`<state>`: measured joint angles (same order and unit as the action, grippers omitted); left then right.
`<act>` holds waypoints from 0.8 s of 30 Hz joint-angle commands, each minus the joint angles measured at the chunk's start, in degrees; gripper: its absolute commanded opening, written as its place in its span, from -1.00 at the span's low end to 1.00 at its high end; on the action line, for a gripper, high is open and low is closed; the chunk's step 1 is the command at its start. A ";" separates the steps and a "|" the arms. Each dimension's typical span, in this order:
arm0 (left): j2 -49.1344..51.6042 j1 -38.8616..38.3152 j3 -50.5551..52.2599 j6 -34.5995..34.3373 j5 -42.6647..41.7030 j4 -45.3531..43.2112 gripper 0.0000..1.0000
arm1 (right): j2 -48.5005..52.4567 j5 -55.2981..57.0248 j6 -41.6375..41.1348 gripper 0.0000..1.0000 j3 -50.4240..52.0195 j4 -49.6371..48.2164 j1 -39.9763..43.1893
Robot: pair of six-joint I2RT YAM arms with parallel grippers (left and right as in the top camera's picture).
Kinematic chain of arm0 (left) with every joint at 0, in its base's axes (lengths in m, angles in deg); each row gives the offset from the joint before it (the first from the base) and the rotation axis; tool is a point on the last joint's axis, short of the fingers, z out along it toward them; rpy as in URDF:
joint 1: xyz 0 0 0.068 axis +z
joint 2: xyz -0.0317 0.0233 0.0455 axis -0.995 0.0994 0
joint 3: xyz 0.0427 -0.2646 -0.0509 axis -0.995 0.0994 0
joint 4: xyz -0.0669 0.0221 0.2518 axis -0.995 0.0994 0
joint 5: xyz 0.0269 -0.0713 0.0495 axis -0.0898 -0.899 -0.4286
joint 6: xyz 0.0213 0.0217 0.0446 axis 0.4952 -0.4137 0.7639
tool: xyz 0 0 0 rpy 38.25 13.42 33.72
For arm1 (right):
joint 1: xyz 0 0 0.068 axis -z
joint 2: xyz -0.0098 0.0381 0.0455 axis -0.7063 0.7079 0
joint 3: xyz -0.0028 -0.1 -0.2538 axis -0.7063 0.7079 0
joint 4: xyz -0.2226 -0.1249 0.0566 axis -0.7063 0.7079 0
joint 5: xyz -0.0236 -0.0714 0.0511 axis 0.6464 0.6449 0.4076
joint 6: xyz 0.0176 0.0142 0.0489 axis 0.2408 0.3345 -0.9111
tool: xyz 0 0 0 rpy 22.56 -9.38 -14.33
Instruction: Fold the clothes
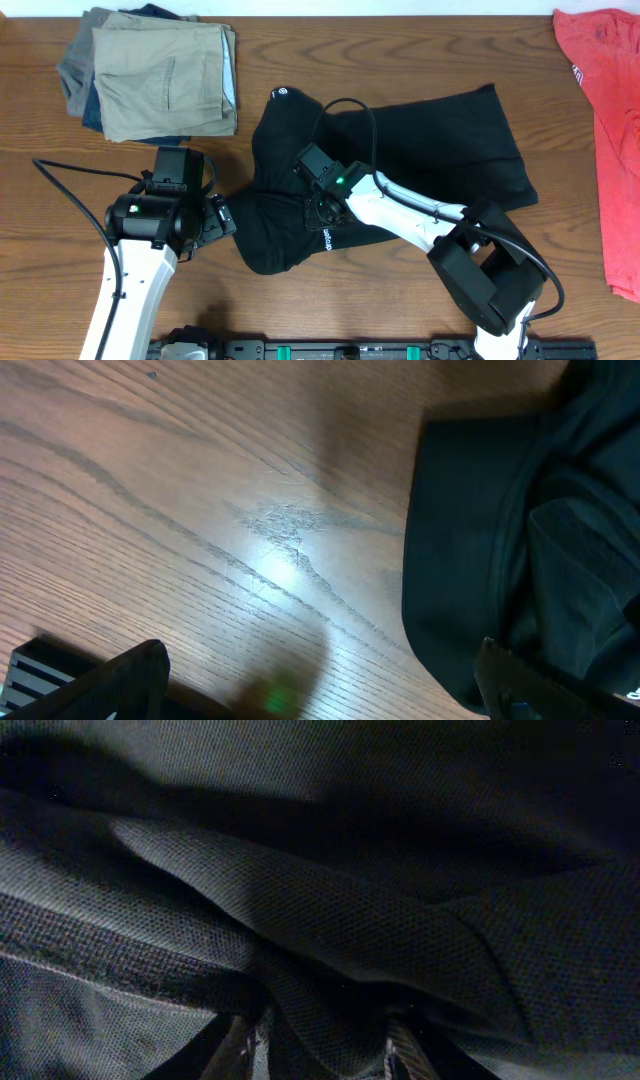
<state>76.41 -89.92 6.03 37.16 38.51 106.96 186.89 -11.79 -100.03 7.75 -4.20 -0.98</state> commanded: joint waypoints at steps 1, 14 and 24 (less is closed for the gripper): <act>-0.07 0.33 0.66 -0.28 0.85 0.33 0.96 | 1.70 3.67 0.76 -0.22 -0.22 -0.15 0.26; -0.04 0.33 0.66 -0.28 0.85 0.33 0.96 | 1.68 3.50 3.67 -0.12 -5.09 5.25 0.26; -0.04 0.33 0.66 -0.28 0.85 0.33 0.96 | 1.68 4.96 4.68 -0.12 -8.09 7.87 0.24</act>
<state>76.41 -89.92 6.03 37.19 38.51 106.96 188.02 -8.99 -96.36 0.56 3.39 -0.95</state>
